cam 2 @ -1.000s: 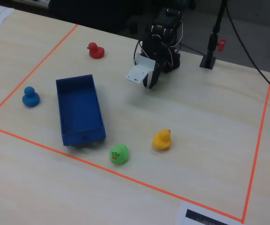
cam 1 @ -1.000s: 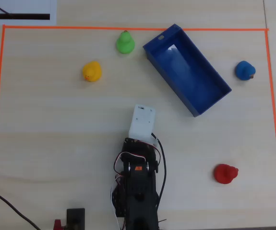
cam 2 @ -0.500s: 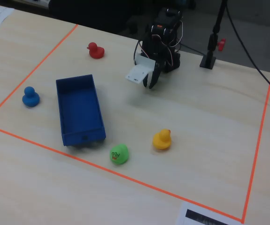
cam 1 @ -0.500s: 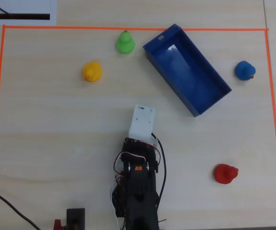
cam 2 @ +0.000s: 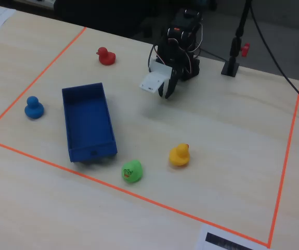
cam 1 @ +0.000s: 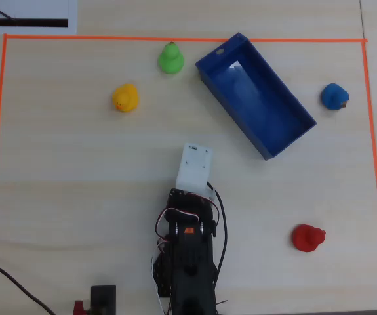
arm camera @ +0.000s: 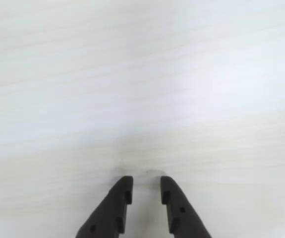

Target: Grasp yellow duck and put it into box.

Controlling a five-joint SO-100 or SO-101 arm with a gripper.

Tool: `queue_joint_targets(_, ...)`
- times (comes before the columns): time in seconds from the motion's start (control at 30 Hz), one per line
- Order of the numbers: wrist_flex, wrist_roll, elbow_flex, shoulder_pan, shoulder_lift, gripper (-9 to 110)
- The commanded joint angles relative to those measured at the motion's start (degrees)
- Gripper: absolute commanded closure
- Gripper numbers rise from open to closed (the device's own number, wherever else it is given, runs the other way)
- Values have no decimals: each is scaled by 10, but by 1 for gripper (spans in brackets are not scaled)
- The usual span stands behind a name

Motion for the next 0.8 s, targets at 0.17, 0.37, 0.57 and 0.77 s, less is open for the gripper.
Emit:
queue_joint_targets(0.17,12,4,-4,0,-1,100)
queue_joint_targets(0.37,-24,-24,-4,-1,-5,97)
queue_joint_targets(0.57,-88,23,-169,-27,-191,87)
queue_joint_targets(0.77,-68,113,-400,-91,-414,68)
